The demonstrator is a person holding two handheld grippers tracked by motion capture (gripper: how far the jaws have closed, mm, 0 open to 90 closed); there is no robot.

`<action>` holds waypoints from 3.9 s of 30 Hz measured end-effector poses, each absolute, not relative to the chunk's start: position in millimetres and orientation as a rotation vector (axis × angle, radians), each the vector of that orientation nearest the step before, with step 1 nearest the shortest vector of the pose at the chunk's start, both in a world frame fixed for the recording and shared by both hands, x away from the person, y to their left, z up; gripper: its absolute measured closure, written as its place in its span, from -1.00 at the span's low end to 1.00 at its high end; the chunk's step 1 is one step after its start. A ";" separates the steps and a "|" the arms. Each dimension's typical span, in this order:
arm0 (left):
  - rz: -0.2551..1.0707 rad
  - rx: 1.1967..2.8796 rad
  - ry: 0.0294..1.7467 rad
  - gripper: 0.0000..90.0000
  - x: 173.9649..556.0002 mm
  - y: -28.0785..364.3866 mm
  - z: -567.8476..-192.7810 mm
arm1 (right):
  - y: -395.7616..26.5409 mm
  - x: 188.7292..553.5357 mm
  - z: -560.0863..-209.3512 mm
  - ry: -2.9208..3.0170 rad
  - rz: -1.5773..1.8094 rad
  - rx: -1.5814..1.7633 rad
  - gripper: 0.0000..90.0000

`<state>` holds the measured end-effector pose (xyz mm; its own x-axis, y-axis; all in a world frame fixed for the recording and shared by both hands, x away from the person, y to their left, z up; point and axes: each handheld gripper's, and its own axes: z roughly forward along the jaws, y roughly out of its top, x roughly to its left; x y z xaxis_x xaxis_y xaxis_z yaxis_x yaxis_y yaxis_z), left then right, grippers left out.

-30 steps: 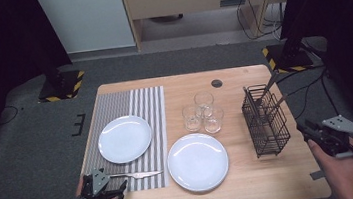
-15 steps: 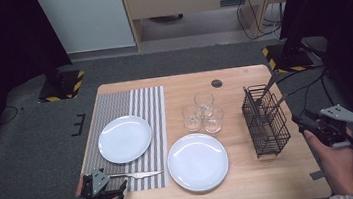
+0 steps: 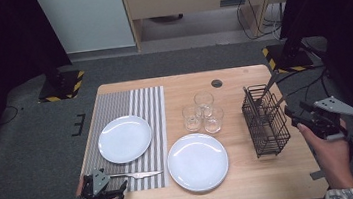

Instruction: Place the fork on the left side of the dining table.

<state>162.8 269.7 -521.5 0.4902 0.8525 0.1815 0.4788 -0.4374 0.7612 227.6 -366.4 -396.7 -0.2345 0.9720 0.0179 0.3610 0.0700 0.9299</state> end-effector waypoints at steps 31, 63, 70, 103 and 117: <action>0.746 2.098 1.084 -0.86 162.6 269.4 -521.7 | -349.9 249.7 -391.9 1.709 1.171 1.325 0.19; 0.739 2.114 1.069 -0.86 162.8 267.7 -522.9 | -348.8 269.3 -409.0 1.734 1.163 1.401 0.62; 0.740 2.118 1.066 -0.86 162.6 267.4 -522.9 | -349.1 271.2 -410.5 1.730 1.174 1.397 0.75; 0.738 2.125 1.061 -0.85 162.8 267.1 -523.3 | -348.0 274.1 -403.7 1.747 1.296 1.293 0.93; 0.740 2.126 1.061 -0.85 162.8 267.1 -523.3 | -352.1 274.3 -401.7 1.755 1.315 1.248 0.93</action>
<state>162.8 267.1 -523.3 0.5154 0.8340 0.1968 0.4725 -0.4681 0.7467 274.3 -352.1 -401.7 -0.3712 0.9263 0.0652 0.3226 0.0629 0.9444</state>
